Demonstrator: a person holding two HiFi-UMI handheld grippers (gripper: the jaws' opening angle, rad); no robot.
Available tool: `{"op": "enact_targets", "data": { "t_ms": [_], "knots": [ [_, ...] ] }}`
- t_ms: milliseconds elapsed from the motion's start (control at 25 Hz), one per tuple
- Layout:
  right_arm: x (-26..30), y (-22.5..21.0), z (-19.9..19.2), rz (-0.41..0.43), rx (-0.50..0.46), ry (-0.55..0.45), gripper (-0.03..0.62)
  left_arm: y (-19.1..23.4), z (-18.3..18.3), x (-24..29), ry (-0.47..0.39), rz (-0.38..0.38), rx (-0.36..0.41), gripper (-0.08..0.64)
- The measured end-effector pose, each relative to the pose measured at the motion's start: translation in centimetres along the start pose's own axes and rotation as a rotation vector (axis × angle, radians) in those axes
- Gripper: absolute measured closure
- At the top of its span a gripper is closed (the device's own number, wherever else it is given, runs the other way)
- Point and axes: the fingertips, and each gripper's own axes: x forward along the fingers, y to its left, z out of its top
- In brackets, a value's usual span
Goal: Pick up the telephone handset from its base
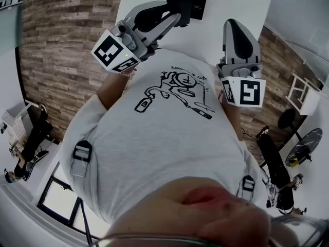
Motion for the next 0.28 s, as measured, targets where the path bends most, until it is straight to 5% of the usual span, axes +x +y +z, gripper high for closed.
{"op": "enact_targets", "data": {
  "t_ms": [280],
  "knots": [
    [-0.06, -0.36, 0.18, 0.001, -0.006, -0.004, 0.586, -0.10, 0.09, 0.38, 0.000, -0.002, 0.002, 0.492]
  ]
}}
